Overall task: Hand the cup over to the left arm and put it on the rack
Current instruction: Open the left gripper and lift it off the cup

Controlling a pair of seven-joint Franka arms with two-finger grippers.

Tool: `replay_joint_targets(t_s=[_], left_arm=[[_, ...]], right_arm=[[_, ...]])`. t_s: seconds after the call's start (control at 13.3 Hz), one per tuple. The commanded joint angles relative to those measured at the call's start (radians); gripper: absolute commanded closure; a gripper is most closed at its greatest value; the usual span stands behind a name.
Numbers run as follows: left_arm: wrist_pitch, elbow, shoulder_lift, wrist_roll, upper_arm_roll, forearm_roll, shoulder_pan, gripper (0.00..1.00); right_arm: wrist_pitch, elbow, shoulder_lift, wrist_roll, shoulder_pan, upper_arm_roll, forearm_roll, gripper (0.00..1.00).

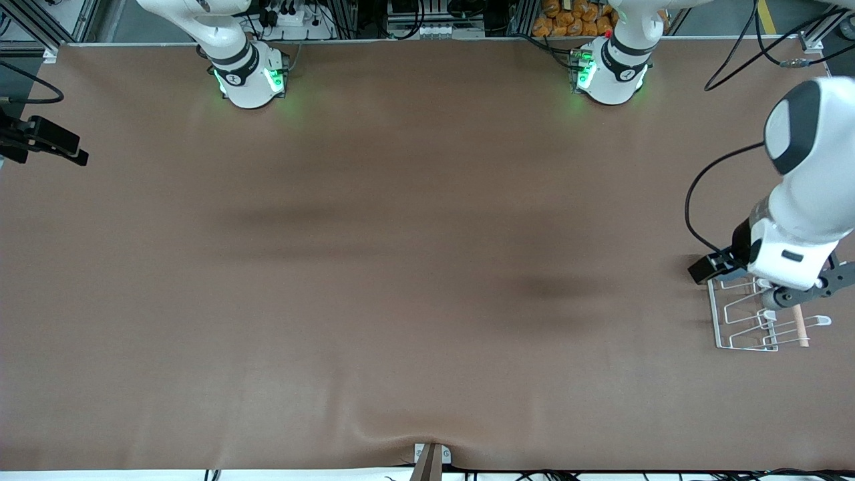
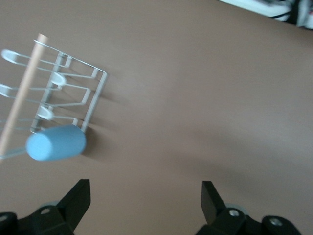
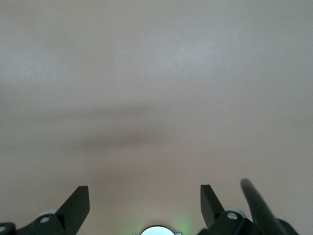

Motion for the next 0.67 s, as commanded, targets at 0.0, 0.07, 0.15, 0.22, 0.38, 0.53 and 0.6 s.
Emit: replay_joint_targets(t_s=[0.0,0.07,0.15,0.22,0.38,0.53,0.6], left_arm=[[-0.025,-0.01,-0.068,0.127,0.02,-0.098,0.008,0.0],[-0.042,-0.01,-0.084,0.167,0.02,-0.113,0.008,0.0],[-0.068,-0.008,-0.096,0.178,0.022,-0.142,0.008,0.0],[-0.088,-0.01,-0.114,0.179,0.023,-0.161,0.008,0.0],[-0.14,-0.017,-0.154,0.222,0.031,-0.162,0.007,0.0],[-0.151,-0.025,-0.179,0.235,0.034,-0.161,0.002,0.0],[-0.154,-0.026,-0.191,0.235,0.035,-0.153,-0.007,0.0]], right_arm=[[0.02,0.001,-0.009,-0.007,-0.001,0.004,-0.021,0.0],[0.022,0.001,-0.01,-0.007,0.001,0.004,-0.023,0.0],[0.022,0.001,-0.01,-0.007,-0.001,0.005,-0.021,0.0],[0.012,0.001,-0.01,-0.005,-0.004,0.004,-0.017,0.0],[0.011,0.01,-0.009,0.009,0.006,0.007,-0.018,0.0],[0.006,0.021,-0.009,0.019,-0.002,0.004,-0.014,0.0],[0.005,0.021,-0.009,0.019,-0.004,0.002,-0.012,0.0]])
